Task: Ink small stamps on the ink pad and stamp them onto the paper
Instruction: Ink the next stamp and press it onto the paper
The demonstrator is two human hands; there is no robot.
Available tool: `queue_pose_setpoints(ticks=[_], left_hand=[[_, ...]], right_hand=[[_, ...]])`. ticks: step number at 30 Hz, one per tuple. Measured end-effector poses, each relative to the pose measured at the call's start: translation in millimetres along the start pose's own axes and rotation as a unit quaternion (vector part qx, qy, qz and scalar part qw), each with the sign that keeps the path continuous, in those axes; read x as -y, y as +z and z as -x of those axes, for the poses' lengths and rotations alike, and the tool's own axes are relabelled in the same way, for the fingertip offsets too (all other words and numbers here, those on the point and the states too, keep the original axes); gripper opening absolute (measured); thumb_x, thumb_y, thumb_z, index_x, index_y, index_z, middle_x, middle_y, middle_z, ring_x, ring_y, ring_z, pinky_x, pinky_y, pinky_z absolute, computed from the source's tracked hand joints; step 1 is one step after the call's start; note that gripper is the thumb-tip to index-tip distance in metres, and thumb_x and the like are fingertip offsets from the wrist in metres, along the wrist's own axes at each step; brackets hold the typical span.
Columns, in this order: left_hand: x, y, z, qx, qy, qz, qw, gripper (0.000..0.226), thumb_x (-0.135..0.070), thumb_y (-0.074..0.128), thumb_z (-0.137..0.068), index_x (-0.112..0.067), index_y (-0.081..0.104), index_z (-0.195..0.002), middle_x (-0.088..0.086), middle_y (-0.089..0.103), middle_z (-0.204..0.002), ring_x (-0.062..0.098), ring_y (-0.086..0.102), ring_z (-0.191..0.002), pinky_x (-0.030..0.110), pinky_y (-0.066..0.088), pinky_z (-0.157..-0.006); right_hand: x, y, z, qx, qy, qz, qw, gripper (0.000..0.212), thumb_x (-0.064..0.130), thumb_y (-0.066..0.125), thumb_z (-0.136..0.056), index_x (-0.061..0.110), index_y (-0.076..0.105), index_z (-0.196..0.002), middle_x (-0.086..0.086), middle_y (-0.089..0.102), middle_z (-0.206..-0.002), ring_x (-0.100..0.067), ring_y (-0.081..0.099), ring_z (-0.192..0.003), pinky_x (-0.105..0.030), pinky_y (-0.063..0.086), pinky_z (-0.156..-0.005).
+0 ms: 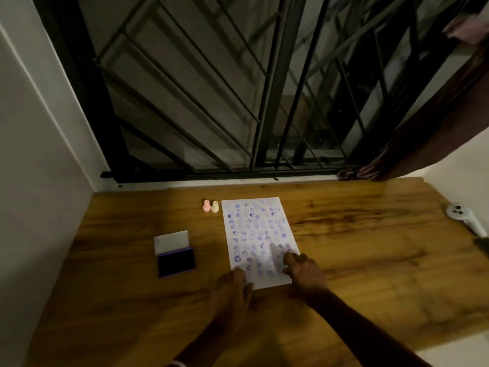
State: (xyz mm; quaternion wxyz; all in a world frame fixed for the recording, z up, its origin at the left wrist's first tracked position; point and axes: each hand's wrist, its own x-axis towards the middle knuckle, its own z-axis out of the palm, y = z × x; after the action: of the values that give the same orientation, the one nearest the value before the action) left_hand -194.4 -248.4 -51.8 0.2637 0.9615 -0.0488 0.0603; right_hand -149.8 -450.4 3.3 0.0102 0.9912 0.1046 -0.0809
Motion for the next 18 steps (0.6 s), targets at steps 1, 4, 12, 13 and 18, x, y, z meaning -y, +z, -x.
queue_pose_setpoints(ticks=[1,4,12,13,18], left_hand=[[-0.9,-1.5,-0.3,0.008,0.002,-0.004,1.000,0.036,-0.056,0.035,-0.090,-0.027,0.050,-0.106,-0.006,0.065,-0.096,0.011,0.059,-0.087,0.031,0.051,-0.080],[-1.8,-3.1,-0.1,0.021,0.005,-0.010,1.000,0.035,-0.053,0.037,-0.092,-0.026,0.050,-0.109,-0.006,0.064,-0.101,0.012,0.058,-0.092,0.032,0.049,-0.086],[-0.6,-1.8,-0.7,0.025,0.001,-0.016,1.000,0.034,-0.054,0.037,-0.092,-0.027,0.049,-0.109,-0.006,0.064,-0.101,0.012,0.058,-0.093,0.030,0.049,-0.086],[-0.9,-2.1,-0.8,0.027,-0.001,-0.020,0.999,0.035,-0.054,0.036,-0.092,-0.027,0.049,-0.111,-0.006,0.064,-0.103,0.012,0.058,-0.095,0.032,0.049,-0.088],[-1.6,-1.0,-2.5,0.024,-0.008,-0.020,0.999,0.029,-0.053,0.040,-0.091,-0.028,0.049,-0.104,-0.007,0.064,-0.095,0.013,0.059,-0.088,0.036,0.050,-0.085]], right_hand=[[0.1,1.6,-0.2,0.008,0.001,0.007,1.000,0.039,0.027,0.044,-0.098,0.014,0.035,-0.133,-0.014,0.049,-0.138,-0.029,0.049,-0.117,-0.038,0.043,-0.091],[-4.0,4.3,-0.5,-0.004,0.007,-0.003,1.000,0.040,0.023,0.047,-0.096,0.014,0.035,-0.133,-0.012,0.049,-0.138,-0.030,0.049,-0.117,-0.036,0.042,-0.091],[-15.7,9.0,-0.2,0.010,0.003,-0.004,1.000,0.050,0.023,0.052,-0.094,0.014,0.030,-0.138,-0.011,0.047,-0.139,-0.030,0.044,-0.122,-0.036,0.039,-0.094],[-15.8,9.9,-0.5,0.012,-0.004,-0.007,1.000,0.051,0.022,0.054,-0.092,0.015,0.031,-0.137,-0.011,0.048,-0.139,-0.031,0.045,-0.122,-0.037,0.039,-0.094],[-17.3,13.6,-4.9,0.005,-0.039,-0.018,0.999,0.046,0.023,0.058,-0.090,0.014,0.042,-0.131,-0.013,0.056,-0.131,-0.031,0.050,-0.117,-0.039,0.045,-0.091]])
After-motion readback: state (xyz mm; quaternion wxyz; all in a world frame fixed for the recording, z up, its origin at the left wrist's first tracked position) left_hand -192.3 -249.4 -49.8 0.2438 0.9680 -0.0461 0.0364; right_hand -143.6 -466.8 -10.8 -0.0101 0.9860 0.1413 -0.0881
